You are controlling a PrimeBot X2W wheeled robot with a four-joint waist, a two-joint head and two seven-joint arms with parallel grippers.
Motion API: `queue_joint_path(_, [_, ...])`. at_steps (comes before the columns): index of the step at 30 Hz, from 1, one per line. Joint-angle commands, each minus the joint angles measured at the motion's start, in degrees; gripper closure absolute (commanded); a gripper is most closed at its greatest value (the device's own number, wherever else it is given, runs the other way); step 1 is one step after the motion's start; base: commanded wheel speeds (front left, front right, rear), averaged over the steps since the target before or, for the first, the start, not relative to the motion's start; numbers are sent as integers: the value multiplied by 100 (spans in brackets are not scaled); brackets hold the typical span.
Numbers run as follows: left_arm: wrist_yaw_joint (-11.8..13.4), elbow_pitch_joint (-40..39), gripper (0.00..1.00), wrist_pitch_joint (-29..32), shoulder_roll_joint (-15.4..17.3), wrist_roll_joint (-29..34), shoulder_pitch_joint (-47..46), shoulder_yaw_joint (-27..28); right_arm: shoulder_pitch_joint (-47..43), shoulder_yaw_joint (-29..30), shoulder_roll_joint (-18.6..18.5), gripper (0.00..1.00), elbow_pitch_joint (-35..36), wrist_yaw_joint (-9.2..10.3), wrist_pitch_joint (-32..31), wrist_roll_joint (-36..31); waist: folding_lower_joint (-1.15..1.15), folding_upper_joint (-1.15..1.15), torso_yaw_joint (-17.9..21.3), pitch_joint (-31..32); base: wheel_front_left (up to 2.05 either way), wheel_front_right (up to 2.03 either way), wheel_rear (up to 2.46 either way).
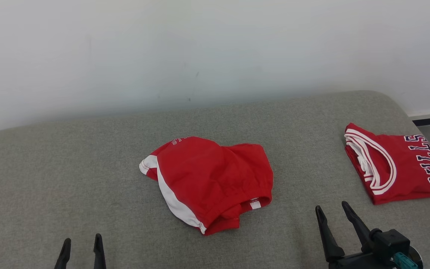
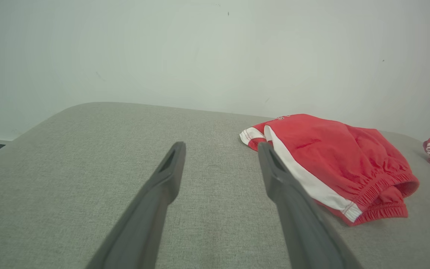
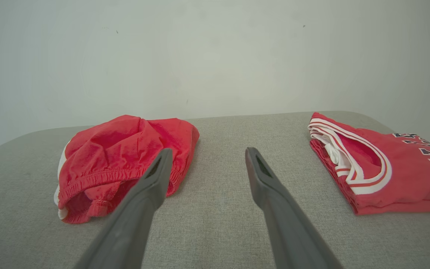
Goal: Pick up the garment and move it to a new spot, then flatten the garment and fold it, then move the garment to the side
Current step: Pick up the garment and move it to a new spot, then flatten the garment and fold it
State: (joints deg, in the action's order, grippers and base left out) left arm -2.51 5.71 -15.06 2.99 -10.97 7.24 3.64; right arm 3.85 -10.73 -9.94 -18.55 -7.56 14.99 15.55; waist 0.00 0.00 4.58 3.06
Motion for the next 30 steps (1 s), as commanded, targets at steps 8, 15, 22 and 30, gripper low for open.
queue_joint_path(8, [-184,308,0,0,-12,117,-188,-532,62,-66,3,0,0,13,24,35,0,0,90,-29,0,0,0])
queue_joint_path(15, [-251,1067,0,34,-10,-123,-817,-1132,183,-195,-48,0,22,13,24,47,0,0,425,-187,0,0,0])
queue_joint_path(22, [-376,1857,0,7,-5,-237,-1361,-1557,324,-249,-97,0,48,13,24,21,0,0,995,-487,0,0,0])
queue_joint_path(30, [-344,2469,0,-14,-5,-248,-1682,-1723,397,-218,-47,0,98,13,24,21,0,0,1510,-730,0,0,0])
